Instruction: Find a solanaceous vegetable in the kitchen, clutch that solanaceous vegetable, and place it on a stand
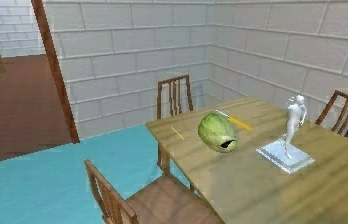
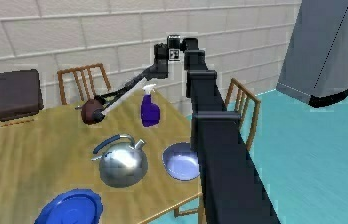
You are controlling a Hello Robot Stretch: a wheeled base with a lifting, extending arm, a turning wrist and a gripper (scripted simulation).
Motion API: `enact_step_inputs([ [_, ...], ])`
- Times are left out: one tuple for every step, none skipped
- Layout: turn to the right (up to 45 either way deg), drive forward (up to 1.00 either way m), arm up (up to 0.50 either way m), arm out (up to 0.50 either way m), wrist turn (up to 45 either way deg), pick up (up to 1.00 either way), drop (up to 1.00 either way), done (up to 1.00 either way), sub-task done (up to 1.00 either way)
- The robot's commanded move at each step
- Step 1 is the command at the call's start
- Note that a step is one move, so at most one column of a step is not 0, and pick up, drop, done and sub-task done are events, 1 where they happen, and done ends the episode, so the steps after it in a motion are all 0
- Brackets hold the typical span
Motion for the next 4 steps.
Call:
enact_step_inputs([
  [0.0,0.00,0.00,0.00,-24.0,0.00,0.00,0.00,0.00],
  [0.0,0.00,0.00,-0.48,0.0,0.00,0.00,0.00,0.00],
  [-45.0,0.00,0.00,0.00,0.0,0.00,0.00,0.00,0.00],
  [-45.0,0.00,0.00,0.00,0.0,0.00,0.00,0.00,0.00],
])
